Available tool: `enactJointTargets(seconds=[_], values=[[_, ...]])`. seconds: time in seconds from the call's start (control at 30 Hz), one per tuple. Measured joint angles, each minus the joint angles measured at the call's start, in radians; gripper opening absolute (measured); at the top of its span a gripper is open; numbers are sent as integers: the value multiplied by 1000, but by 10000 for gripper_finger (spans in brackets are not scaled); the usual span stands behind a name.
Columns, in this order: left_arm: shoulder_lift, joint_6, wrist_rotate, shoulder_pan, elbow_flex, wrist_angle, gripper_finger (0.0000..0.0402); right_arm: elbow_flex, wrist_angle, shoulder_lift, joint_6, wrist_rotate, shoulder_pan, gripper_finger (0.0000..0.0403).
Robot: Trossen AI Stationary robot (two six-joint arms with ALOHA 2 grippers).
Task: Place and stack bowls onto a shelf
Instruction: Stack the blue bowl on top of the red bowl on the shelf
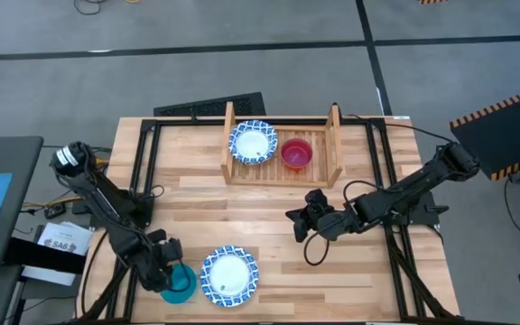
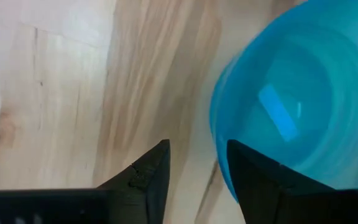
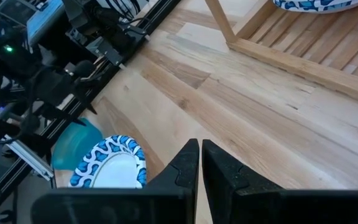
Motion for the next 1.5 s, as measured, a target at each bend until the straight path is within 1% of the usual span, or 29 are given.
enactJointTargets(seconds=[0.07, 0.13, 0.2, 0.27, 0.3, 0.33, 0.43, 0.53, 0.63, 0.73, 0.83, 0.9, 0.97, 1.03, 1.1, 1.13, 1.2, 1.3, 1.4, 1.43, 1.5], values=[[17, -13, -10, 0, 0, 6, 138, 0, 0, 0, 0, 0, 0, 48], [25, -18, -8, 1, 0, 15, 124, 0, 0, 0, -1, 0, 0, 48], [27, -14, 16, 2, 0, 27, 90, 0, -3, 0, -1, 0, 0, 48], [25, -6, 56, 12, 0, 31, 37, 0, -3, 0, -4, 0, 0, 48], [21, -6, 70, 21, 2, 28, 19, 0, -1, 0, -7, -1, 0, 48], [13, -5, 80, 32, 7, 23, 12, 0, 5, -1, -15, -4, 0, 48], [-25, 11, 97, 85, 46, -5, 2, -1, 20, -34, -29, -36, 4, 48], [-88, 57, 114, 153, 117, -84, 0, -1, 20, -73, -53, -70, 5, 48], [-149, 123, 151, 240, 221, -192, 0, -1, 38, -126, -115, -86, 12, 48], [-177, 207, 140, 347, 346, -306, 0, -1, 37, -174, -163, -84, 14, 48], [-157, 321, 111, 476, 463, -364, 0, -1, 36, -214, -201, -84, 13, 48], [-112, 397, 82, 554, 523, -359, 0, -1, 35, -235, -217, -83, 11, 48], [-47, 451, 24, 611, 575, -357, 0, -1, 35, -252, -245, -81, 10, 48], [17, 458, -56, 646, 604, -304, 0, -1, 34, -267, -269, -79, 10, 48], [79, 387, -133, 664, 611, -198, 0, -1, 34, -284, -290, -74, 10, 48], [108, 339, -151, 670, 610, -147, 0, -1, 35, -294, -301, -63, 10, 48], [173, 287, -165, 679, 609, -15, 0, -1, 34, -314, -315, -32, 10, 48], [272, 238, -170, 693, 609, 238, 0, -1, 37, -349, -348, 6, 10, 48], [364, 198, -170, 725, 609, 478, 0, -1, 37, -388, -381, 10, 10, 48], [389, 188, -171, 742, 609, 526, 0, -1, 39, -401, -390, 10, 10, 48], [428, 152, -181, 782, 609, 566, 0, -1, 39, -423, -411, 10, 10, 48]])
